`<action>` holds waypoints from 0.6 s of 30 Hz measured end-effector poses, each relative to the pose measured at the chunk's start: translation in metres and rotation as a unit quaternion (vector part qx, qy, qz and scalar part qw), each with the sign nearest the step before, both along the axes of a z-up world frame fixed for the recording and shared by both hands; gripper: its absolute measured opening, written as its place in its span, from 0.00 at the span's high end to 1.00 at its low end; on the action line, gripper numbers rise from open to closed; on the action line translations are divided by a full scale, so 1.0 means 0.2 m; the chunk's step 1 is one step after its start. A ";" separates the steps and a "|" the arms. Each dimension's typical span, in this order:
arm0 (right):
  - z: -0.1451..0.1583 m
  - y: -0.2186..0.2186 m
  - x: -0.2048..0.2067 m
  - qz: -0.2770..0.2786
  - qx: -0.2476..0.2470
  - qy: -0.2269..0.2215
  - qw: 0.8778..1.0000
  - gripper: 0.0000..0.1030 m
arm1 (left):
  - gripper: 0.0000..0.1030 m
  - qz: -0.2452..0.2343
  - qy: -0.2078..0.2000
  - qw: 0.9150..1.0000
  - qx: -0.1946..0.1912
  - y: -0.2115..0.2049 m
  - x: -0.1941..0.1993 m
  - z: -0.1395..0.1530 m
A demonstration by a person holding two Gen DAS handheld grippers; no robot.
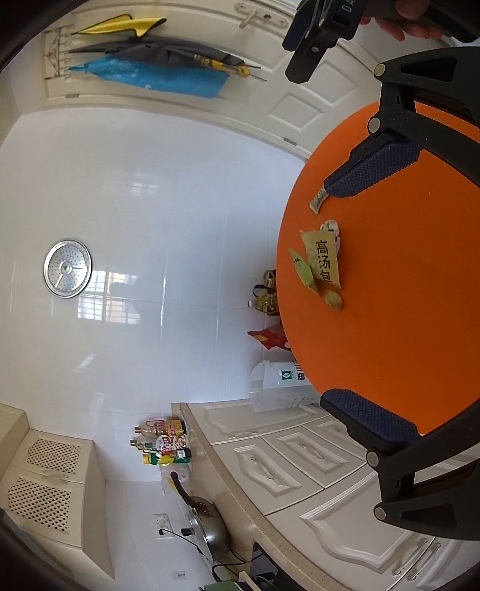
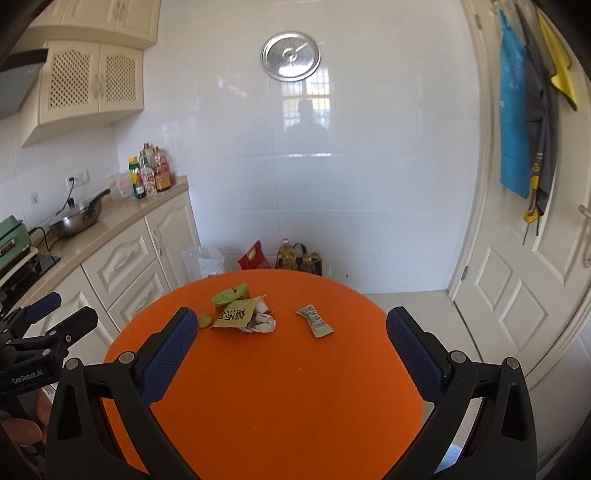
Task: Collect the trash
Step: 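Return both grippers to the orange table, then grasp the beige wrapper with the right gripper while the left gripper grasps the brown ball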
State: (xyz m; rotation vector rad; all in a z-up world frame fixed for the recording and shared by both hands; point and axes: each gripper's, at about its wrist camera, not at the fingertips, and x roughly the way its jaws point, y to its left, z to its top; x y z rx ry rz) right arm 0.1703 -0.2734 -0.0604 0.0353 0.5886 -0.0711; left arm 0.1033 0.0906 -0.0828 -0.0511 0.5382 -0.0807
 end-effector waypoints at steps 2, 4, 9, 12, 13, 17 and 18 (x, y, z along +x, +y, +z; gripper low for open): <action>-0.06 -0.03 0.11 -0.002 0.002 0.022 1.000 0.00 | 0.01 0.000 0.018 1.000 0.003 -0.03 0.09 -0.04; -0.14 -0.06 0.21 -0.005 0.002 0.043 0.999 0.00 | 0.01 -0.002 0.034 0.999 0.004 -0.07 0.22 -0.05; -0.36 -0.14 0.44 -0.008 0.007 0.099 0.995 0.00 | 0.01 -0.007 0.086 0.996 0.018 -0.17 0.58 -0.13; -0.47 -0.17 0.56 -0.007 0.002 0.123 0.992 0.00 | 0.01 -0.006 0.115 0.993 0.028 -0.22 0.82 -0.19; -0.51 -0.18 0.60 -0.006 0.003 0.131 0.991 0.00 | 0.01 -0.006 0.126 0.992 0.030 -0.24 0.90 -0.22; -0.68 -0.24 0.76 -0.003 0.007 0.166 0.986 0.03 | 0.01 -0.006 0.160 0.986 0.039 -0.29 1.21 -0.33; -0.73 -0.25 0.80 -0.002 0.010 0.174 0.985 0.04 | 0.02 -0.005 0.168 0.985 0.044 -0.30 1.29 -0.36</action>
